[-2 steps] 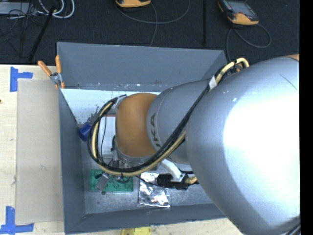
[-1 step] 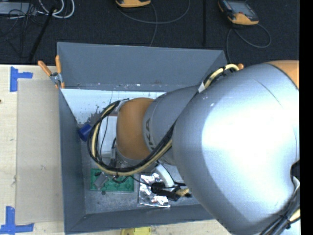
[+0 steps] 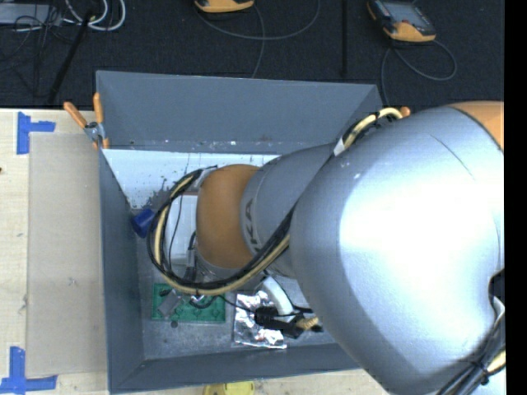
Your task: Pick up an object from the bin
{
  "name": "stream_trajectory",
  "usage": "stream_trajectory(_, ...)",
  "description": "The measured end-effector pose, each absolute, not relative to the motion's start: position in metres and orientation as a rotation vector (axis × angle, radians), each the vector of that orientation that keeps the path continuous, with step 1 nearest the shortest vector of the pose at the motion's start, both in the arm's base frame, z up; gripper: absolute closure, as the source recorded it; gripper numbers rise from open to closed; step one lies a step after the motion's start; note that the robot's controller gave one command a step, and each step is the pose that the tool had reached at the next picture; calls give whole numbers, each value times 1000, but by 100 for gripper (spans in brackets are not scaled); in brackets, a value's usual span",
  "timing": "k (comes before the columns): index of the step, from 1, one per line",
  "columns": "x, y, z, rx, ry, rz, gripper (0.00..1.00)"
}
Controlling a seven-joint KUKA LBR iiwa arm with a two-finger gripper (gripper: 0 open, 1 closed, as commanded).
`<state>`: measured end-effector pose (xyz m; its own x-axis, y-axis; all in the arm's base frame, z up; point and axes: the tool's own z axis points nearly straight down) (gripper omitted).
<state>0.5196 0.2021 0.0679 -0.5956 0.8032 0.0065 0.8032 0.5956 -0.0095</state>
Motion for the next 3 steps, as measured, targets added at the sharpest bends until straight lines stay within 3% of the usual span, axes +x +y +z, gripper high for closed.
stream_trajectory(1, 521, 204, 71, -1408, -2797, 2, 100)
stream_trajectory(3, 522, 202, 128, -1408, -2808, 0, 100)
